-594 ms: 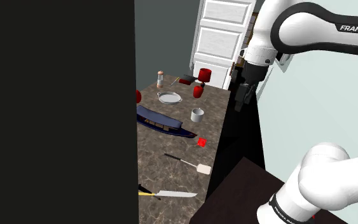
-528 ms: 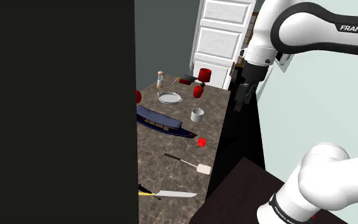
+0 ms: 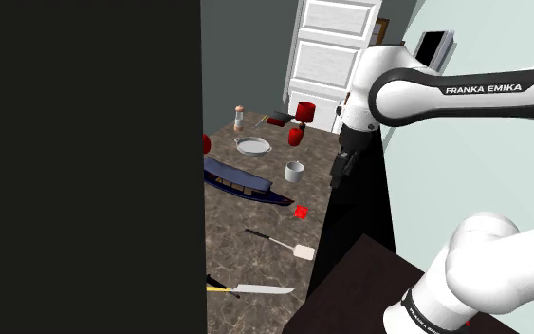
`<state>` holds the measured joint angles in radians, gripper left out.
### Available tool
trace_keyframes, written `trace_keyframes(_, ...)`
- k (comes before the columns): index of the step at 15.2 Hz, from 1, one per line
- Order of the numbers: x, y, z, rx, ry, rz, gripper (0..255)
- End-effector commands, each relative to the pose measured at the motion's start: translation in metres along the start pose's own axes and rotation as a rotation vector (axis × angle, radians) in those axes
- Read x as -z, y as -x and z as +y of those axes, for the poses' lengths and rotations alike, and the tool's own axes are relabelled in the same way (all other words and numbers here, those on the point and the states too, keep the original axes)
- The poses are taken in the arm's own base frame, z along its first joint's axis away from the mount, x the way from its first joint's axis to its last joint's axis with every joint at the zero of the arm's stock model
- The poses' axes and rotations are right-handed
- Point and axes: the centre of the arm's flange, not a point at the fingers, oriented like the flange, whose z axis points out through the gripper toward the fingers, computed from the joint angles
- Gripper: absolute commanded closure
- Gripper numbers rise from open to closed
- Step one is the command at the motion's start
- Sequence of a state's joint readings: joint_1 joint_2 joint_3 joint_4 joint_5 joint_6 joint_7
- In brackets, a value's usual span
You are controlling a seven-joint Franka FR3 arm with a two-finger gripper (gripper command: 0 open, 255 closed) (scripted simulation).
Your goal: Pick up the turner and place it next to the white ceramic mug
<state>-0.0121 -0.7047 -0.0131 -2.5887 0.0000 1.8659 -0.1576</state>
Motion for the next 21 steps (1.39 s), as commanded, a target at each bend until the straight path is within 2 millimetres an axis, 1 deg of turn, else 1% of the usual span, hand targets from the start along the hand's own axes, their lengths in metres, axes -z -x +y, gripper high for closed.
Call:
trace_keyframes(1,-0.023,-0.007,0.001,0.019,0.001,0.009,0)
trace_keyframes(11,-0.144,-0.054,0.012,0.108,0.002,0.035,0)
trace_keyframes(21,-0.264,-0.104,0.019,0.197,0.003,0.062,0)
